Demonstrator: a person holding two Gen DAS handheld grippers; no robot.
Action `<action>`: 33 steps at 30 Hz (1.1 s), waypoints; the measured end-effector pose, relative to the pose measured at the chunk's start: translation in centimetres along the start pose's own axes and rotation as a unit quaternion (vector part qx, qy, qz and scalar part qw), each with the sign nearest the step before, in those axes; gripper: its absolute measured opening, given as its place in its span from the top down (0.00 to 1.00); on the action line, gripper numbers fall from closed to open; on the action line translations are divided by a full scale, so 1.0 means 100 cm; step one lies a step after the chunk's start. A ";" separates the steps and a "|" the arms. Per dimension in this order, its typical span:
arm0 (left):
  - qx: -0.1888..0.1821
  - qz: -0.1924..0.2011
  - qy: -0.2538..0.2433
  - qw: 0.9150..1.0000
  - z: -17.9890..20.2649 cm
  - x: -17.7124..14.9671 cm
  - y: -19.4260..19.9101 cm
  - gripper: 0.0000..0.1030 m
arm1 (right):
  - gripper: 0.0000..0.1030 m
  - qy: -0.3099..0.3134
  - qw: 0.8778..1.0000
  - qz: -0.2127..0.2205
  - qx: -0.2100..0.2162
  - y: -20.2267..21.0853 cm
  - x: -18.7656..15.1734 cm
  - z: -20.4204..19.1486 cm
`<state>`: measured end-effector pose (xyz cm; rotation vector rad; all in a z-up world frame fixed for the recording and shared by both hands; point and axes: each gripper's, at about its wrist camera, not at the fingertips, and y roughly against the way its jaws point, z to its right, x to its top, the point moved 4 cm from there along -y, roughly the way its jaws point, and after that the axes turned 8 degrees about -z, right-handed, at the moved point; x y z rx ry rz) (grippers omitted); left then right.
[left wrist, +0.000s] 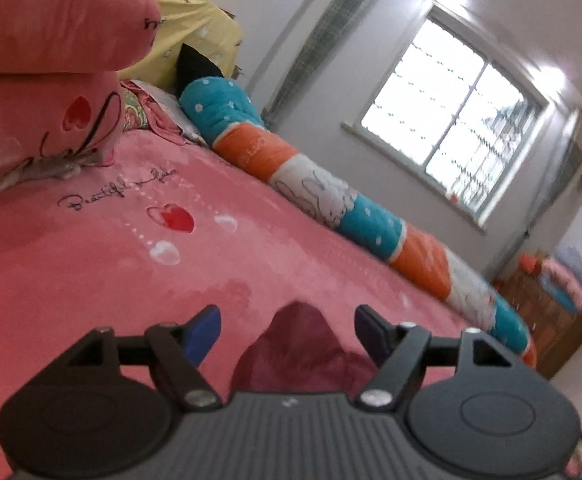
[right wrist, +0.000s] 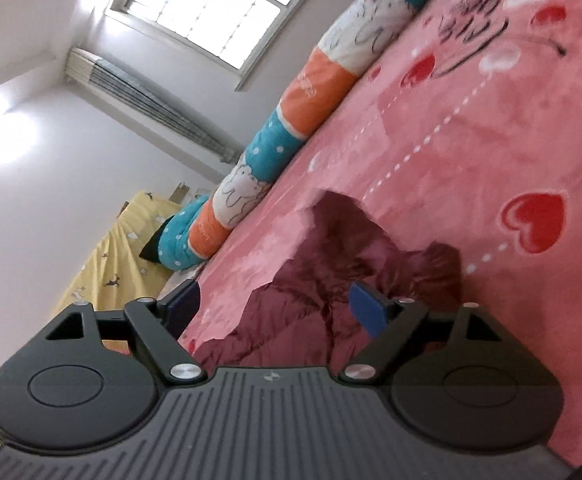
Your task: Fold large clothes
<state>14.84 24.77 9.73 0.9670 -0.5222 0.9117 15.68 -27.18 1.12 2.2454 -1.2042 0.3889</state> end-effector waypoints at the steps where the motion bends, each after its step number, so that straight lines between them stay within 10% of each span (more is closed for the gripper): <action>1: -0.001 -0.009 -0.005 1.000 -0.001 -0.006 0.003 0.28 | 0.00 0.009 1.000 0.004 -0.011 0.008 -0.004 -0.002; 11: 0.003 -0.092 0.039 0.995 -0.030 -0.094 0.000 0.25 | 0.00 0.115 0.979 -0.025 -0.167 0.044 -0.082 0.031; 28: -0.034 -0.103 0.113 0.988 -0.016 -0.117 -0.058 0.10 | 0.00 -0.080 0.995 0.000 -0.061 0.007 -0.104 0.066; 33: -0.019 -0.106 0.095 0.990 -0.010 -0.120 -0.062 0.31 | 0.00 -0.101 0.993 0.021 -0.063 0.001 -0.106 0.060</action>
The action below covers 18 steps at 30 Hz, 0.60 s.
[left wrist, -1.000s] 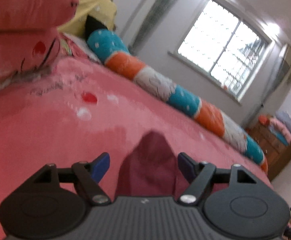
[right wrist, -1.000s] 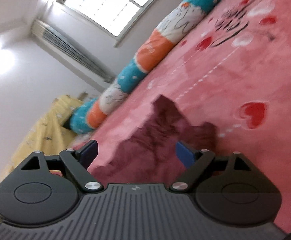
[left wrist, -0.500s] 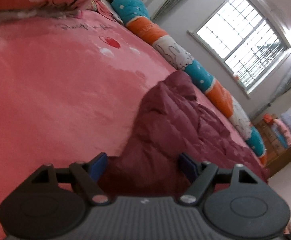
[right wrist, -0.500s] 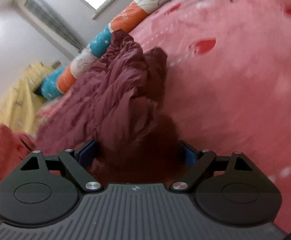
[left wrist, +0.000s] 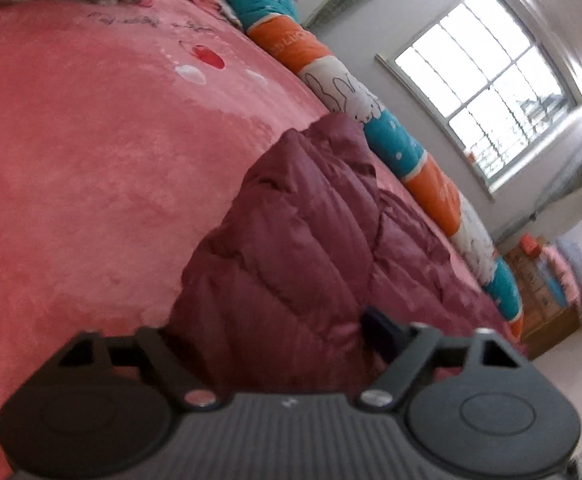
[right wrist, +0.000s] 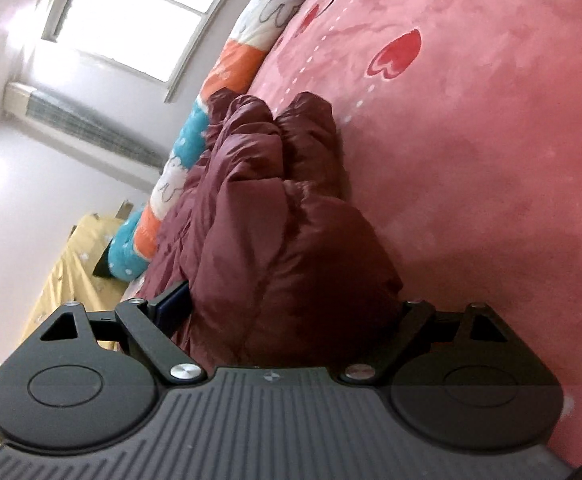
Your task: Fold large clothes
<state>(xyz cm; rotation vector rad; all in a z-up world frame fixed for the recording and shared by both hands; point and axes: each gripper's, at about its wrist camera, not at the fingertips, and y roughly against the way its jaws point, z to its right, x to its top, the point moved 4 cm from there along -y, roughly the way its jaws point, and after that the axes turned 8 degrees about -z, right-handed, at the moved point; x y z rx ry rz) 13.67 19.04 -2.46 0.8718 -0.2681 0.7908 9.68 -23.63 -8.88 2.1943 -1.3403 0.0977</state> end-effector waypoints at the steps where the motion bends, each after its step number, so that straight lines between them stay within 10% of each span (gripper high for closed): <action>1: 0.000 0.001 -0.004 1.000 0.003 -0.001 0.001 0.42 | 0.00 0.001 1.000 0.003 -0.008 -0.001 0.001 -0.002; 8: 0.012 0.004 -0.022 1.000 0.021 -0.003 0.014 0.78 | 0.43 0.050 0.997 0.001 -0.056 0.002 -0.006 -0.017; 18: 0.014 -0.013 -0.032 0.999 0.038 -0.021 0.067 0.82 | 0.56 0.085 0.992 -0.005 -0.089 0.041 -0.014 -0.040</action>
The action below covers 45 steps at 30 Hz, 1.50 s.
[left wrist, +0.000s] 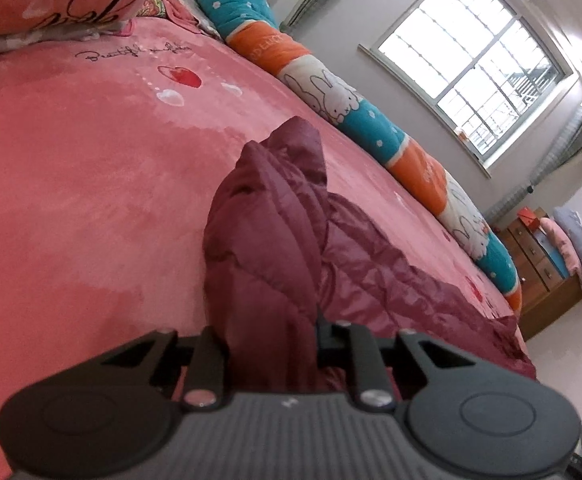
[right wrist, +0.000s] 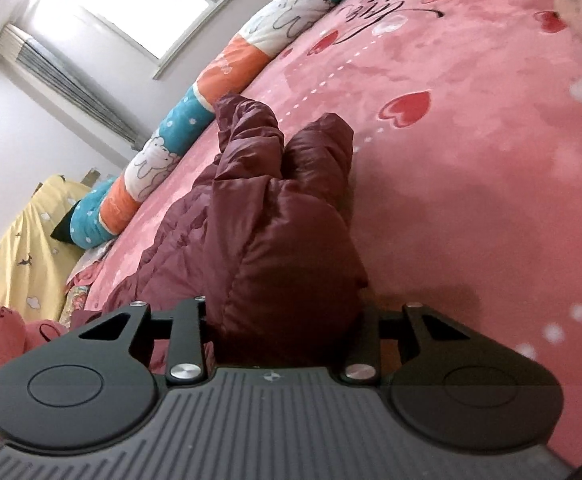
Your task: Fold large clothes
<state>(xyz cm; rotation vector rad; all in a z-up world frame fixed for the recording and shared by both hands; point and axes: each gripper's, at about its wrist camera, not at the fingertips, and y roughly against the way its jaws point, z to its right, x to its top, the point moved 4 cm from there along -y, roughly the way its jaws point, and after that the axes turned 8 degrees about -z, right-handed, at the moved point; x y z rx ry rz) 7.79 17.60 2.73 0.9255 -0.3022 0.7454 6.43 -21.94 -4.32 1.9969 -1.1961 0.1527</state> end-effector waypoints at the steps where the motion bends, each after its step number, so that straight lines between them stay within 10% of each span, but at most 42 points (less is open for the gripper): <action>1: -0.001 -0.004 -0.001 1.000 0.002 -0.006 0.008 0.82 | 0.56 0.001 1.000 -0.001 -0.004 0.009 -0.004 0.002; 16: -0.006 -0.072 -0.023 0.997 0.006 -0.120 0.105 0.80 | 0.55 -0.052 0.998 -0.006 -0.037 0.148 -0.087 0.070; 27: 0.026 -0.047 -0.036 0.998 0.000 -0.133 0.121 0.50 | 0.02 -0.067 0.993 0.013 -0.095 0.172 -0.095 0.082; 36: 0.082 0.041 -0.121 0.988 0.021 -0.125 0.181 0.38 | 0.01 0.067 0.975 0.168 -0.128 0.223 -0.089 0.042; 45: 0.083 0.019 -0.196 0.977 0.043 -0.122 0.136 0.41 | 0.00 0.287 0.954 0.068 -0.059 0.142 -0.110 -0.036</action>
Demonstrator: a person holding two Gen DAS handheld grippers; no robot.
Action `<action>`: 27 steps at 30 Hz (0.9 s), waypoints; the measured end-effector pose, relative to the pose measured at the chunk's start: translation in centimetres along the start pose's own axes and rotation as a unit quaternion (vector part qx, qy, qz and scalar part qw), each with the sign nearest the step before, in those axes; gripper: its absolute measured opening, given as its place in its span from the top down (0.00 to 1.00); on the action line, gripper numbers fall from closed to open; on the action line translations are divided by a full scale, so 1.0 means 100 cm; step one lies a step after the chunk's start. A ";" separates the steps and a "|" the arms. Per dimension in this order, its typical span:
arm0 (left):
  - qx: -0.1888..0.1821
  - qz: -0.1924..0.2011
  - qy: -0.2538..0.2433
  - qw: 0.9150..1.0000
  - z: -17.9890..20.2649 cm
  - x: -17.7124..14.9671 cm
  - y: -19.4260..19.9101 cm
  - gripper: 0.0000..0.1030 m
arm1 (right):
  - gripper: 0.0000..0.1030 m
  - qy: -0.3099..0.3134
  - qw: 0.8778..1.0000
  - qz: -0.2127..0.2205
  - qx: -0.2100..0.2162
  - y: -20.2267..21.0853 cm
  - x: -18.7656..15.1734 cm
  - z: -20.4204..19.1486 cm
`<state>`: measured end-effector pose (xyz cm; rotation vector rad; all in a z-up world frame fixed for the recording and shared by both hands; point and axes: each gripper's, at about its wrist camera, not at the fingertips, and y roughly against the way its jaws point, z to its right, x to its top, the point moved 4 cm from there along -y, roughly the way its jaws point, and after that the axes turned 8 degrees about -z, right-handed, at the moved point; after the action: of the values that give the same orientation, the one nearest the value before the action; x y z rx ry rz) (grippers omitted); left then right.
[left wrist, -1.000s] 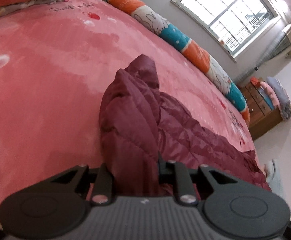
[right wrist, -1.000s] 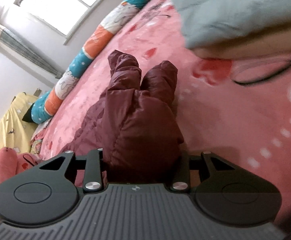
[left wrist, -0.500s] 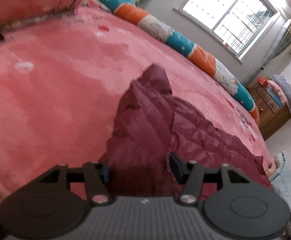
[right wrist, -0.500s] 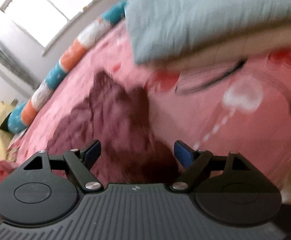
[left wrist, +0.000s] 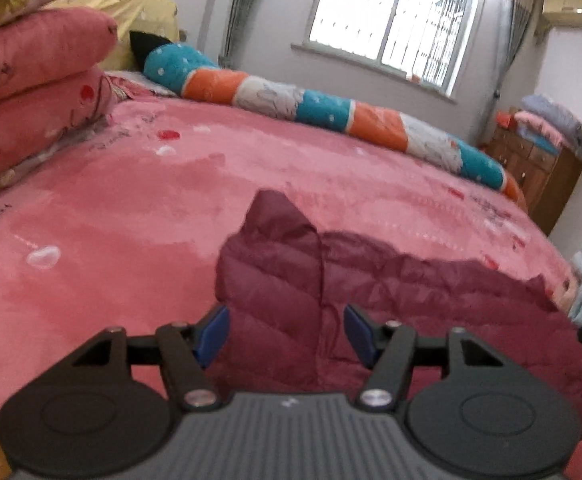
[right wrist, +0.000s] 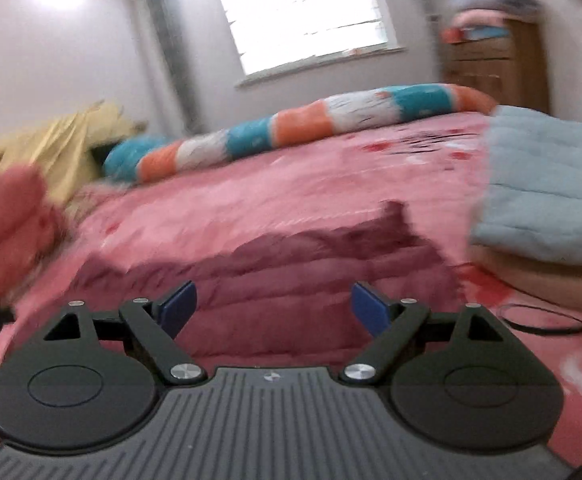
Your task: Fold large clothes
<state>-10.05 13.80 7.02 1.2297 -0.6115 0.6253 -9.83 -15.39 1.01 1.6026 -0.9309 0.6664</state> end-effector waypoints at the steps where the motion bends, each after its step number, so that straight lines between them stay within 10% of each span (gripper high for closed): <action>1: -0.002 -0.006 -0.001 1.000 0.001 0.000 -0.010 0.42 | 0.00 0.013 1.000 -0.011 0.001 -0.007 -0.001 -0.006; 15: 0.026 -0.013 -0.031 0.999 0.017 0.010 -0.085 0.43 | 0.00 0.106 0.988 -0.109 -0.008 -0.110 0.008 -0.032; 27: 0.032 -0.015 -0.041 0.999 0.013 0.014 -0.123 0.39 | 0.00 -0.019 0.991 -0.116 -0.064 -0.148 0.026 0.048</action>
<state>-0.34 9.99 0.22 1.3270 -0.6450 0.5744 3.85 -19.44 -5.78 1.5835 -0.7837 0.4080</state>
